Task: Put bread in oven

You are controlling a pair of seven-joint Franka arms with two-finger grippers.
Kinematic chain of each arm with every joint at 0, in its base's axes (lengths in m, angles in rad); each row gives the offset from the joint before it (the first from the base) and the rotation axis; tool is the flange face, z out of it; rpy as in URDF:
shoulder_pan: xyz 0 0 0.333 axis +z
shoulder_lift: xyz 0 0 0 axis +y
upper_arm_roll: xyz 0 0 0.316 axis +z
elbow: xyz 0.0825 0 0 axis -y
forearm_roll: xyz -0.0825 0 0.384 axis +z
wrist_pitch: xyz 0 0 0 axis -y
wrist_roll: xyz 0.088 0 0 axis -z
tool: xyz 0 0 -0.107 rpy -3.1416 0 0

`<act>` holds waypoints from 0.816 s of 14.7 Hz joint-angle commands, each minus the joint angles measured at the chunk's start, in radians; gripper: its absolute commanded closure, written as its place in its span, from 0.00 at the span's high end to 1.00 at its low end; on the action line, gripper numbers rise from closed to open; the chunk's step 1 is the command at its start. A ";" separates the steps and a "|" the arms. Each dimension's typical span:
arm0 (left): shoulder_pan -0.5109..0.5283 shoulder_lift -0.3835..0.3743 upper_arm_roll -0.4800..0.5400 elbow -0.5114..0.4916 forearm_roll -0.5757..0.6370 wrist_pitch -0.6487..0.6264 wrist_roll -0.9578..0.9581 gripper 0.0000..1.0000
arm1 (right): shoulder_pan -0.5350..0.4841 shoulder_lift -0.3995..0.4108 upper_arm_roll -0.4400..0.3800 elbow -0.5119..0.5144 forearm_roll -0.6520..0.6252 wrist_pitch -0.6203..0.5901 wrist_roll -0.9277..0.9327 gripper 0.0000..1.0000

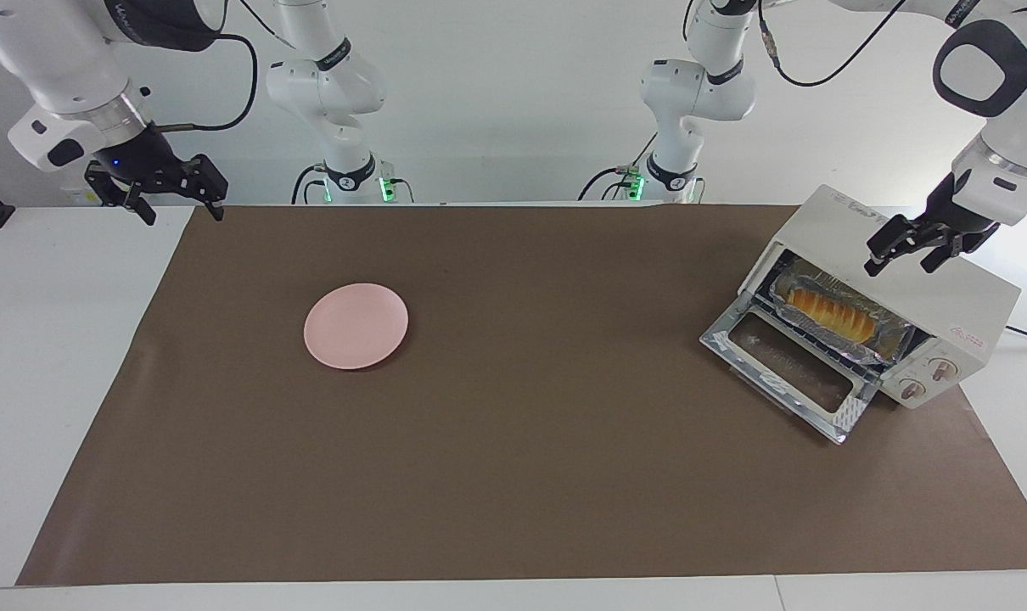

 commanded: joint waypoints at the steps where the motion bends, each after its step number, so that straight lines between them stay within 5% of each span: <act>1: -0.033 -0.022 -0.001 -0.014 0.006 -0.027 -0.053 1.00 | -0.013 -0.025 0.012 -0.026 0.008 -0.002 0.004 1.00; 7: 0.284 -0.107 -0.398 -0.055 0.077 -0.053 -0.063 1.00 | -0.013 -0.025 0.012 -0.026 0.008 -0.002 0.004 1.00; 12: 0.294 -0.113 -0.443 -0.072 0.097 -0.079 -0.064 1.00 | -0.013 -0.025 0.012 -0.026 0.008 -0.002 0.002 1.00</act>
